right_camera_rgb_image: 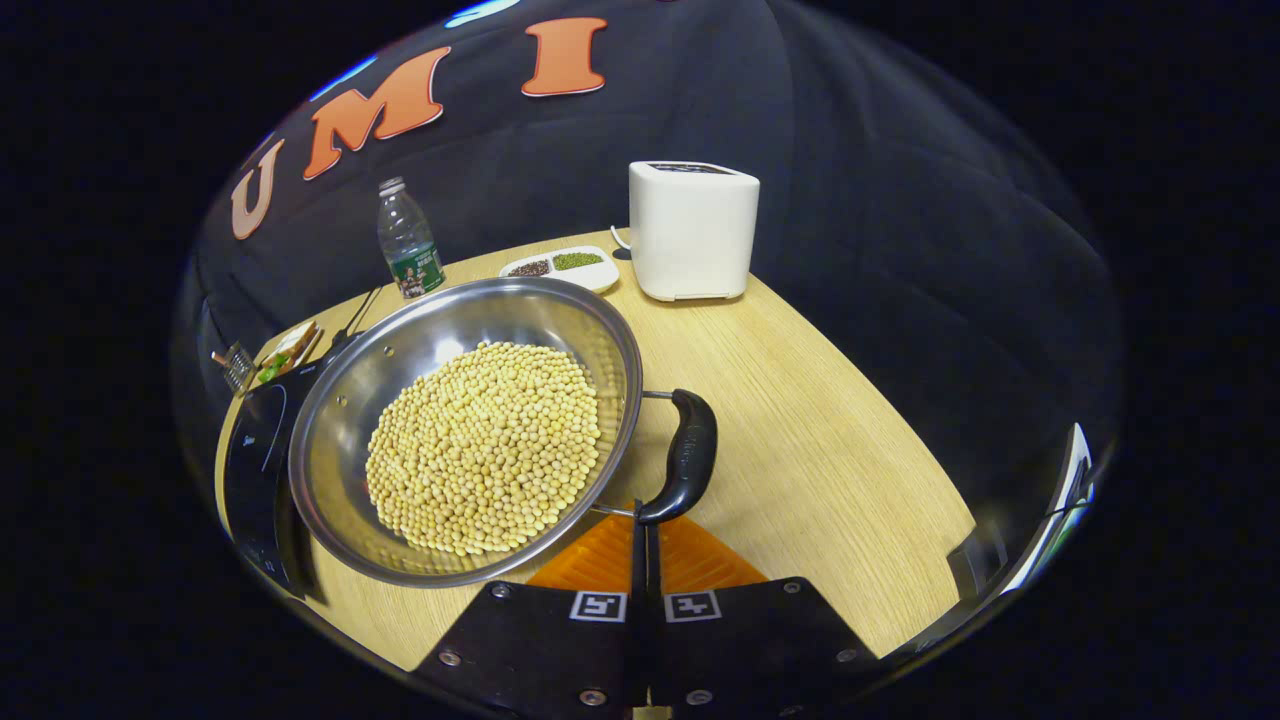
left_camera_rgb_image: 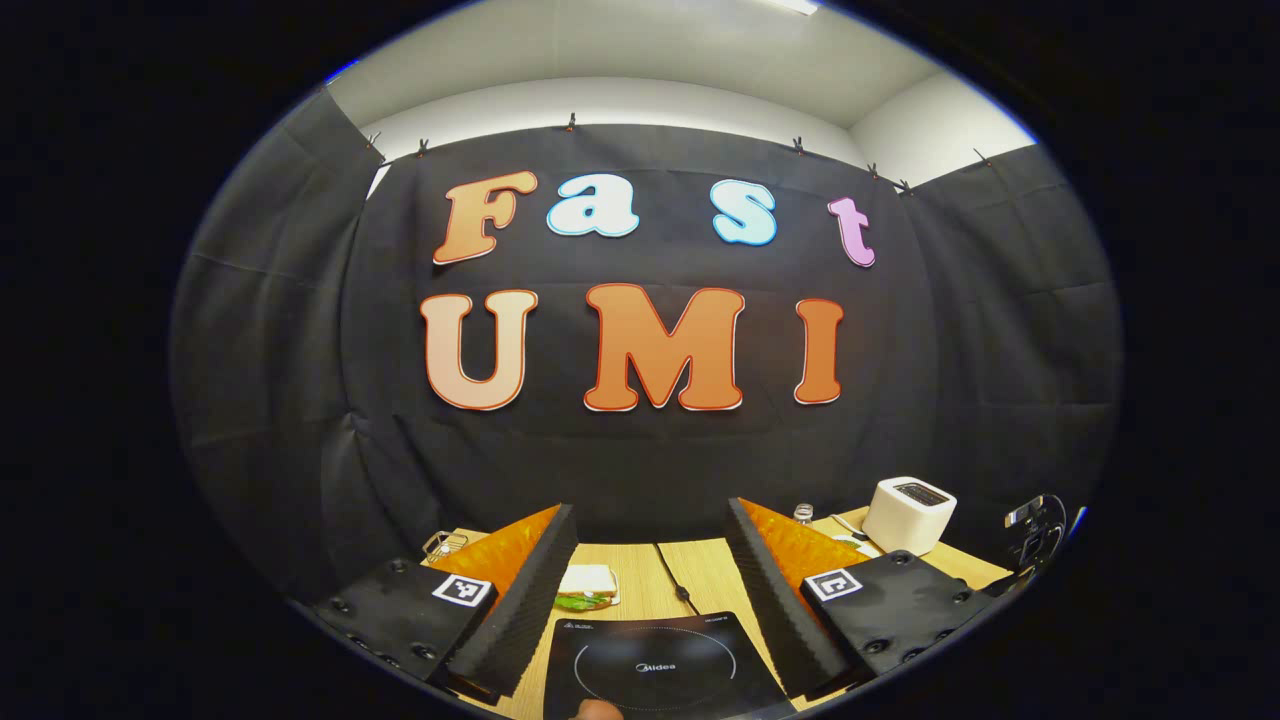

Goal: First push the handle of the pot to place it horizontally, then grasp the pot with both hands and set it on the induction cooktop.

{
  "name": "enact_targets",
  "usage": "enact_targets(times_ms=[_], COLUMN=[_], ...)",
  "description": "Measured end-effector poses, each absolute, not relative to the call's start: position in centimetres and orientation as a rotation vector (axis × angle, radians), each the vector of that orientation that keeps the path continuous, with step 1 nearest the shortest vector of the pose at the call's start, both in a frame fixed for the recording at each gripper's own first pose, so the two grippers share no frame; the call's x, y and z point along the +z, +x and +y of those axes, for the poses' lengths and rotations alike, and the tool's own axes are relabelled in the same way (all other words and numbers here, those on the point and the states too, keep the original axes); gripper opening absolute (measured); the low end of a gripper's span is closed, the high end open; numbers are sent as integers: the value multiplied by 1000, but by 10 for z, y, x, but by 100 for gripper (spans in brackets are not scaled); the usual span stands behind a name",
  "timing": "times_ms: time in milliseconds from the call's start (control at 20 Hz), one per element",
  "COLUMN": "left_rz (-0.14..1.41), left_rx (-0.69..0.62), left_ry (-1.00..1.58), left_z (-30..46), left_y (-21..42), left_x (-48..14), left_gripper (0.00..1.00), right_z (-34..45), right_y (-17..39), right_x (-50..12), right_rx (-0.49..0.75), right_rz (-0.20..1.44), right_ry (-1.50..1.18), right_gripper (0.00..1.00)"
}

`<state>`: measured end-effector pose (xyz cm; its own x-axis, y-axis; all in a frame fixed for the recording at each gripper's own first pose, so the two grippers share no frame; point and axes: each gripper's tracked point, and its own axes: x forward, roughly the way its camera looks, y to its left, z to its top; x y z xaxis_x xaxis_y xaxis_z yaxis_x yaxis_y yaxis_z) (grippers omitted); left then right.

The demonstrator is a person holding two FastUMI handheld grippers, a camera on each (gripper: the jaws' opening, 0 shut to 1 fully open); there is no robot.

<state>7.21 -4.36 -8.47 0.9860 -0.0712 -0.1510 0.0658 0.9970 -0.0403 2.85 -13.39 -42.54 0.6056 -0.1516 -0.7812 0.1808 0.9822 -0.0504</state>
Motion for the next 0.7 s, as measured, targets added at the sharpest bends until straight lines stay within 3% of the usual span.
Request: enact_targets(times_ms=[700], left_rz=[340], left_rx=[-160], left_ry=[-55], left_z=[-121], left_y=[75], left_x=[-190], left_gripper=[98], right_z=[-169], right_y=[90], right_x=[-430], right_rx=[-227], right_rz=[883], right_ry=[142], right_gripper=[0])
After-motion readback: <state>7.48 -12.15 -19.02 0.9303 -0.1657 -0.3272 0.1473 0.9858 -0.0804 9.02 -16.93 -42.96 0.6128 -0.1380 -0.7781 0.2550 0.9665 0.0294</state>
